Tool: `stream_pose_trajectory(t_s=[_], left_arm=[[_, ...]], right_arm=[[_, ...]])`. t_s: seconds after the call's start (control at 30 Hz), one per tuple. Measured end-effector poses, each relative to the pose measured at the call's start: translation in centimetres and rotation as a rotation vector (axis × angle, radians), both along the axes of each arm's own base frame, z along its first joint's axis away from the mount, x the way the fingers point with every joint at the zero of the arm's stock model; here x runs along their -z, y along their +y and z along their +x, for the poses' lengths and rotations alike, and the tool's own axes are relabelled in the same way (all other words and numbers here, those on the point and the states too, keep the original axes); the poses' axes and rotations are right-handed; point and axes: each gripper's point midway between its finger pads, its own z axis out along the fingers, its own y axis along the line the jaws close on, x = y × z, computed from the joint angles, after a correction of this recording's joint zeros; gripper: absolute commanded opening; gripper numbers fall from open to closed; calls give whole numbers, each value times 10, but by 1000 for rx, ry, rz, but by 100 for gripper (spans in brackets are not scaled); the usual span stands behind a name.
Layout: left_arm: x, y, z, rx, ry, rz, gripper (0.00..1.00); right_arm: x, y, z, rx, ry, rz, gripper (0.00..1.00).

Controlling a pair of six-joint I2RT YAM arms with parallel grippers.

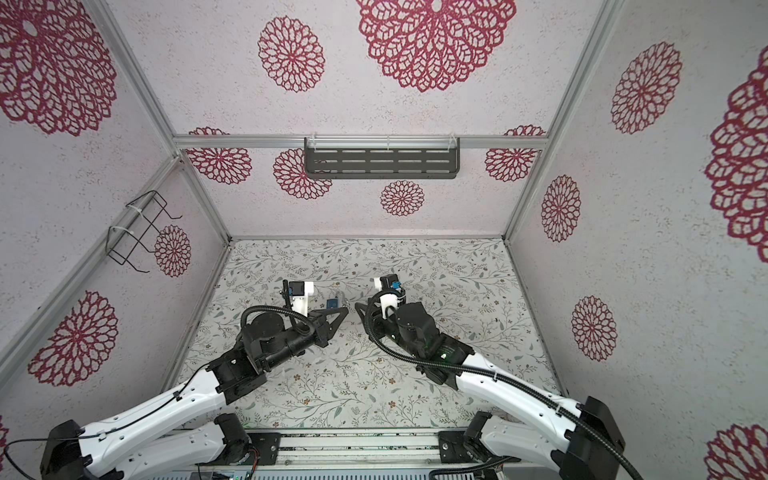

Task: Unlock with the key

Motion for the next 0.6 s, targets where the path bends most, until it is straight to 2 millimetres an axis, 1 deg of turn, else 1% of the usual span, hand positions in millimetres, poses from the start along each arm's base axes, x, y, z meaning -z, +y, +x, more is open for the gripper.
stream_pose_trajectory(t_s=[0.17,0.27,0.43,0.53,0.6], left_arm=[[-1,4,4,12,-99,145,0],[0,4,9,23,-191,271,0],[10,5,19,39,-359,498,0],[18,6,25,49,-459,637,0],[24,6,30,56,-518,725,0]], right_arm=[[-7,-23,12,43,67,-5,59],[-8,-35,13,59,132,12,62],[1,-44,5,51,289,74,63],[7,-47,-2,48,391,123,61],[7,-49,-5,51,449,171,59]])
